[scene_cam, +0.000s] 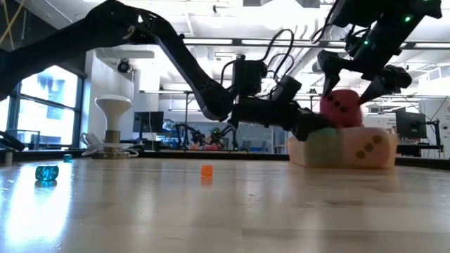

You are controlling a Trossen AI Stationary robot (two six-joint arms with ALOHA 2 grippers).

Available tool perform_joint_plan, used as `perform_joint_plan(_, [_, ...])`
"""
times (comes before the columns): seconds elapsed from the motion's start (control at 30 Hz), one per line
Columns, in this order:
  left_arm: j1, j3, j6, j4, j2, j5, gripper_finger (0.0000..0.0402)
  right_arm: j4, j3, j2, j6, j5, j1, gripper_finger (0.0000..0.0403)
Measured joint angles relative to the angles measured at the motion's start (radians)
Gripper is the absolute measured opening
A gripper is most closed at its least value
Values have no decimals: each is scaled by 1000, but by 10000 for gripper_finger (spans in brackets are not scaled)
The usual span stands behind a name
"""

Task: Pick & Place Dice
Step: Put the red large die into the orange bin, then put the light blue small die into the orange bin

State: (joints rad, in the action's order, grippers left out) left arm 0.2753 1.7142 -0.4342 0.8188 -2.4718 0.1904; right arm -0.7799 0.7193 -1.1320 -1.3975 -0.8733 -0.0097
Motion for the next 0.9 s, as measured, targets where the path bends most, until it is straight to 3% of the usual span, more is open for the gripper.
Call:
perform_joint_plan(0.07, [18, 1, 21, 24, 0, -50, 178, 35, 1, -1, -35, 72, 21, 398])
perform_joint_plan(0.17, [40, 13, 93, 54, 6, -58, 178, 38, 4, -3, -48, 77, 48, 398])
perform_joint_plan(0.4, [36, 11, 170, 53, 4, -36, 178, 11, 3, -1, -39, -6, 54, 398])
perform_joint_plan(0.63, [-7, 10, 97, 49, 4, -53, 179, -8, 2, -1, 10, -47, 17, 398])
perform_joint_plan(0.9, [-52, -4, 126, -46, 59, -67, 179, -1, 4, 17, 104, -208, 116, 398])
